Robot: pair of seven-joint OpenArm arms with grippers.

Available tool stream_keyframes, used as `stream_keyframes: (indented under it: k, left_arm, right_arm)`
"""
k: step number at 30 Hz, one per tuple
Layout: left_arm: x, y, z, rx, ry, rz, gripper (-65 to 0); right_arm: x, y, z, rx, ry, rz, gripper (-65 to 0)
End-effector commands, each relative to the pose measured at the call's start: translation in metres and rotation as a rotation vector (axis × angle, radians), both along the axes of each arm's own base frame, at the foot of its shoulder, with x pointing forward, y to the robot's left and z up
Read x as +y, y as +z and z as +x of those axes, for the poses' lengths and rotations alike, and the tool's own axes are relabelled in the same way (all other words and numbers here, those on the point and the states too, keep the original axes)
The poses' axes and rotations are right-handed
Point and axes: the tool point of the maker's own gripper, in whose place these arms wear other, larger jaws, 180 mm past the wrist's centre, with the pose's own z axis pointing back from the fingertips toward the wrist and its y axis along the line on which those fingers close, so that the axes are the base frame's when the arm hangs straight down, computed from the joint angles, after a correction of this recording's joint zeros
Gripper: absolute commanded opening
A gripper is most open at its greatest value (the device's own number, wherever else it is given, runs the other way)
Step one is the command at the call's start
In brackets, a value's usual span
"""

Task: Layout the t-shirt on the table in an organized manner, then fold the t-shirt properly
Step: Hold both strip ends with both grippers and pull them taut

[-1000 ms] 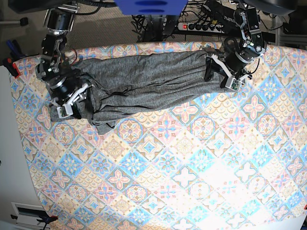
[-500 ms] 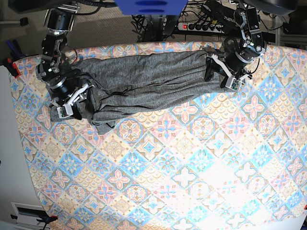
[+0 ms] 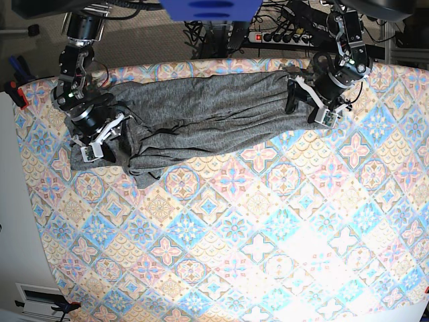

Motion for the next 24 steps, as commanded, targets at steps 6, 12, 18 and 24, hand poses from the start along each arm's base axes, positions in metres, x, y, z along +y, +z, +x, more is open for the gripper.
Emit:
stream_keyframes:
  k: [6, 12, 18, 24]
  left_arm:
    - [-0.001, 0.011, 0.007, -0.046, -0.001, -0.013, -28.5]
    - [-0.001, 0.011, 0.007, -0.046, -0.001, -0.013, -28.5]
    - [-0.001, 0.011, 0.007, -0.046, 0.0, -0.015, -28.5]
    - [-0.001, 0.01, 0.007, -0.044, 0.0, -0.015, -28.5]
  right_arm:
    - [0.019, -0.001, 0.002, -0.005, 0.058, 0.032, -53.1]
    - [0.02, -0.003, 0.001, 0.001, 0.061, 0.032, -54.3]
    - [0.019, 0.007, 0.004, -0.027, 0.061, 0.023, -65.0]
    - [0.01, 0.037, 0.012, -0.084, 0.058, -0.045, -65.0]
